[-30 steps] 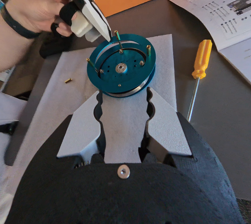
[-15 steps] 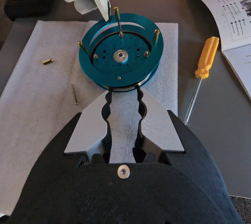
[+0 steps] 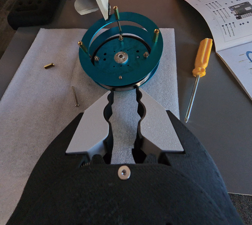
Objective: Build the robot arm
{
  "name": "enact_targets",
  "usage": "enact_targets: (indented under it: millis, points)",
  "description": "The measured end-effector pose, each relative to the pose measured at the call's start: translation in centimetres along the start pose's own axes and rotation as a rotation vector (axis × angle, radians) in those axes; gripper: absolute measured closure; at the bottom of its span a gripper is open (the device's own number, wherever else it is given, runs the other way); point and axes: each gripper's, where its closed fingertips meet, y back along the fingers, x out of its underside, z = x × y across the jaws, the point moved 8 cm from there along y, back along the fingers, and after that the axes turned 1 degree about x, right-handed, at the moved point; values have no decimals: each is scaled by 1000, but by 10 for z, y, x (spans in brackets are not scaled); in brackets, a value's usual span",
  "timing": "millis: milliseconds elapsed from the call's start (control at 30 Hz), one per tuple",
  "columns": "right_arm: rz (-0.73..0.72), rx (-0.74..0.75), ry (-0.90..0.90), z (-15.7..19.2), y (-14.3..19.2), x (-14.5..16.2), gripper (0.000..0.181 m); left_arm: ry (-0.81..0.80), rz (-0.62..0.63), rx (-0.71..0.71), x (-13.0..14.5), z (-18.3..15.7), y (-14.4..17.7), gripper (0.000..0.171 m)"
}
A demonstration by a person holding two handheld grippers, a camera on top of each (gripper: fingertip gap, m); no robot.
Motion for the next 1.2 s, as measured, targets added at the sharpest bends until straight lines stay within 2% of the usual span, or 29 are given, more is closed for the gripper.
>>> enact_targets:
  millis: [100, 200, 300, 400, 633, 867, 933, 967, 1033, 1167, 1200]
  points:
    - [-26, -33, -39, -1, 3, 1, 148, -5, 45, -68, 1, 7, -4, 168]
    - [-48, -127, -150, -2, 10, 0, 137, -23, 52, -90, 2, 9, -8, 168]
    - [-122, -165, -201, -7, 20, -3, 147, -15, 37, -70, 0, 7, -8, 168]
    - [-84, -153, -169, -6, 24, -4, 148, -9, 55, -37, 1, 4, -9, 170]
    - [-90, -252, -590, -23, 23, -12, 154, -10, 63, -23, 0, 3, -9, 170]
    - [-41, -288, -763, -35, 17, -9, 169, -24, 64, -41, 1, 5, -10, 169]
    - [-77, -336, -830, -39, 18, -8, 173, -25, 61, -42, 1, 5, -10, 169]
    - [-122, -382, -857, -40, 19, -10, 181, -24, 56, -35, 1, 4, -10, 169]
    - [-164, -466, -917, -41, 18, -11, 181, -13, 46, -28, -1, 3, -11, 170]
    - [-129, -401, -827, -38, 14, -8, 181, -9, 67, -33, 1, 4, -12, 169]
    - [-124, -368, -803, -39, 15, -7, 176, -10, 72, -34, 1, 4, -12, 169]
